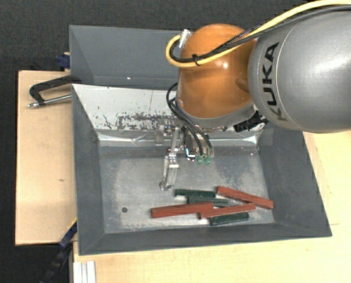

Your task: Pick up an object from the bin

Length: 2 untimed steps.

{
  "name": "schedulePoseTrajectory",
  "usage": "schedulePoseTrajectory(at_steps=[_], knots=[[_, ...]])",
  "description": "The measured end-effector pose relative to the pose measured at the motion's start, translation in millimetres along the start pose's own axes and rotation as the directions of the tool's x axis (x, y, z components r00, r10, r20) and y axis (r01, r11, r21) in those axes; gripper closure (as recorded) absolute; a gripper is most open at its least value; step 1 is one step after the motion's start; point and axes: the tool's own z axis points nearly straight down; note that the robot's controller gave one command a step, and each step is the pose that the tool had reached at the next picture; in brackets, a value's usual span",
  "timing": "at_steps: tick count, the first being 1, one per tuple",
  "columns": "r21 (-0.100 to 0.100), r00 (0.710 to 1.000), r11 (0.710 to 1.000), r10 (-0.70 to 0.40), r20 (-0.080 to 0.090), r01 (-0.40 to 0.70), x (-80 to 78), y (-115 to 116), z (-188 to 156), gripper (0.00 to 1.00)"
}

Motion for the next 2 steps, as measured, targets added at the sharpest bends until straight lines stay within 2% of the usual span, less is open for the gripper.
schedulePoseTrajectory(at_steps=[1,2], knots=[[-0.001,1.0,1.0,0.002,0.008,-0.002,-1.7,-1,-4,0.0],[-0.003,0.999,0.999,-0.039,0.017,0.039,4.7,-14,35,0.0]])
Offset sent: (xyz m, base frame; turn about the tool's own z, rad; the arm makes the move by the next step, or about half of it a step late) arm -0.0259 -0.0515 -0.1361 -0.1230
